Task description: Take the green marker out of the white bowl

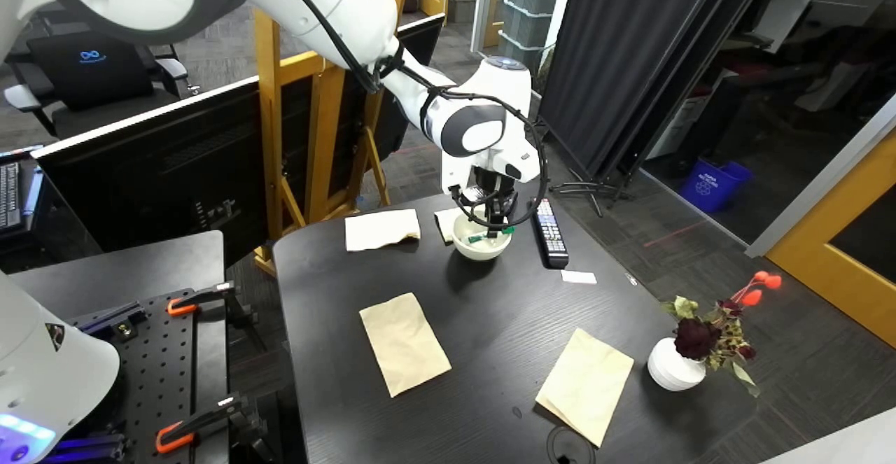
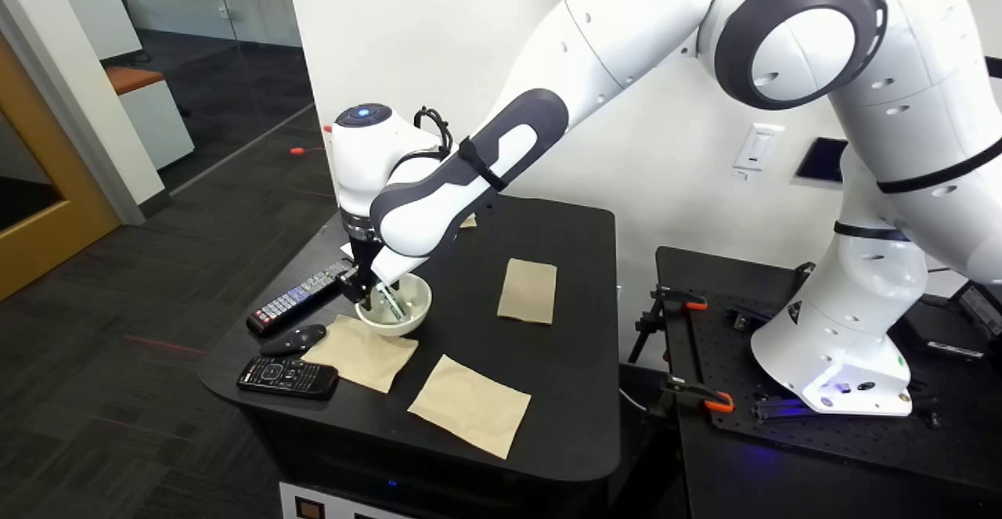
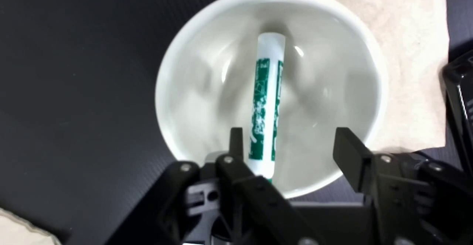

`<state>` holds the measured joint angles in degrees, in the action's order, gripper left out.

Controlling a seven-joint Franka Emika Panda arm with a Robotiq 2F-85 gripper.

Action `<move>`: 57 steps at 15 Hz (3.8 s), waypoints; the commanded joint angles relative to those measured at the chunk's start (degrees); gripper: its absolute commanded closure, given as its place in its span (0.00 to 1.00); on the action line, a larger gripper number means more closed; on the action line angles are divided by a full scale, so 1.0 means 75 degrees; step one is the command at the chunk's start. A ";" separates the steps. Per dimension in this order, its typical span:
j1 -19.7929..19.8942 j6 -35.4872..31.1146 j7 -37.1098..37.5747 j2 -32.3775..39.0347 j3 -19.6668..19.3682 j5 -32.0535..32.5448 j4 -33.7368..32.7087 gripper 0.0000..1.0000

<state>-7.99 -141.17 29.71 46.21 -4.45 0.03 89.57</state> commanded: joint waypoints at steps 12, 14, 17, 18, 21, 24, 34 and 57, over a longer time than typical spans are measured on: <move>-0.0105 -0.0040 0.0050 0.0041 -0.0147 -0.0133 0.0068 1.00; -0.0074 -0.0142 0.0034 -0.0191 -0.0118 -0.0184 0.0255 0.95; -0.0070 -0.0522 0.0044 -0.0683 -0.0139 -0.0221 0.0701 0.95; -0.0037 -0.0655 0.0013 -0.0853 -0.0117 -0.0270 0.0825 0.95; -0.0017 -0.0913 0.0066 -0.1569 -0.0222 -0.0372 0.1352 0.95; 0.0037 -0.0764 0.0027 -0.2357 -0.0350 -0.0328 0.1935 0.95; 0.0445 0.0122 -0.0673 -0.4280 -0.0165 -0.0285 0.4460 0.95; 0.0656 -0.1890 -0.2099 -0.3120 0.0563 -0.1090 0.6234 0.95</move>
<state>-3.24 -153.24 14.76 22.56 -0.43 -7.94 136.83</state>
